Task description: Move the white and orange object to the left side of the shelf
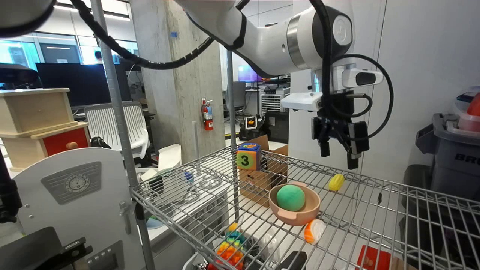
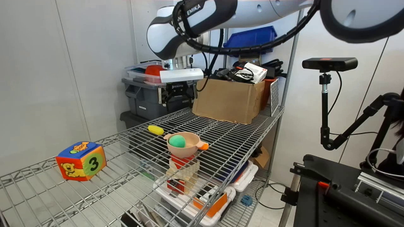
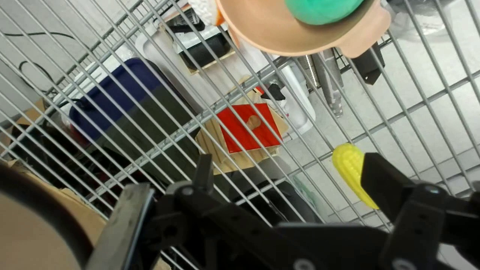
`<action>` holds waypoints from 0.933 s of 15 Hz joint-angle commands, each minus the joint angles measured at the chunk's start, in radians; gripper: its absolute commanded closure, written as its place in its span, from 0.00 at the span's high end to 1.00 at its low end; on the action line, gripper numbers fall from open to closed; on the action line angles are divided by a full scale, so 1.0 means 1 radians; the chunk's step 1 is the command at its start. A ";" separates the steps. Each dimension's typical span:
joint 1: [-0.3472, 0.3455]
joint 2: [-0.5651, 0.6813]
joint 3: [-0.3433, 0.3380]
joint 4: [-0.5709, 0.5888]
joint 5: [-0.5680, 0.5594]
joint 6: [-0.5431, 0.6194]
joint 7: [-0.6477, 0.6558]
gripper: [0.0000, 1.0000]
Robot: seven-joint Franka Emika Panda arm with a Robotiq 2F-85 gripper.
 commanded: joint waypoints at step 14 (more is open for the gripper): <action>-0.046 0.231 0.020 0.223 0.021 -0.259 0.231 1.00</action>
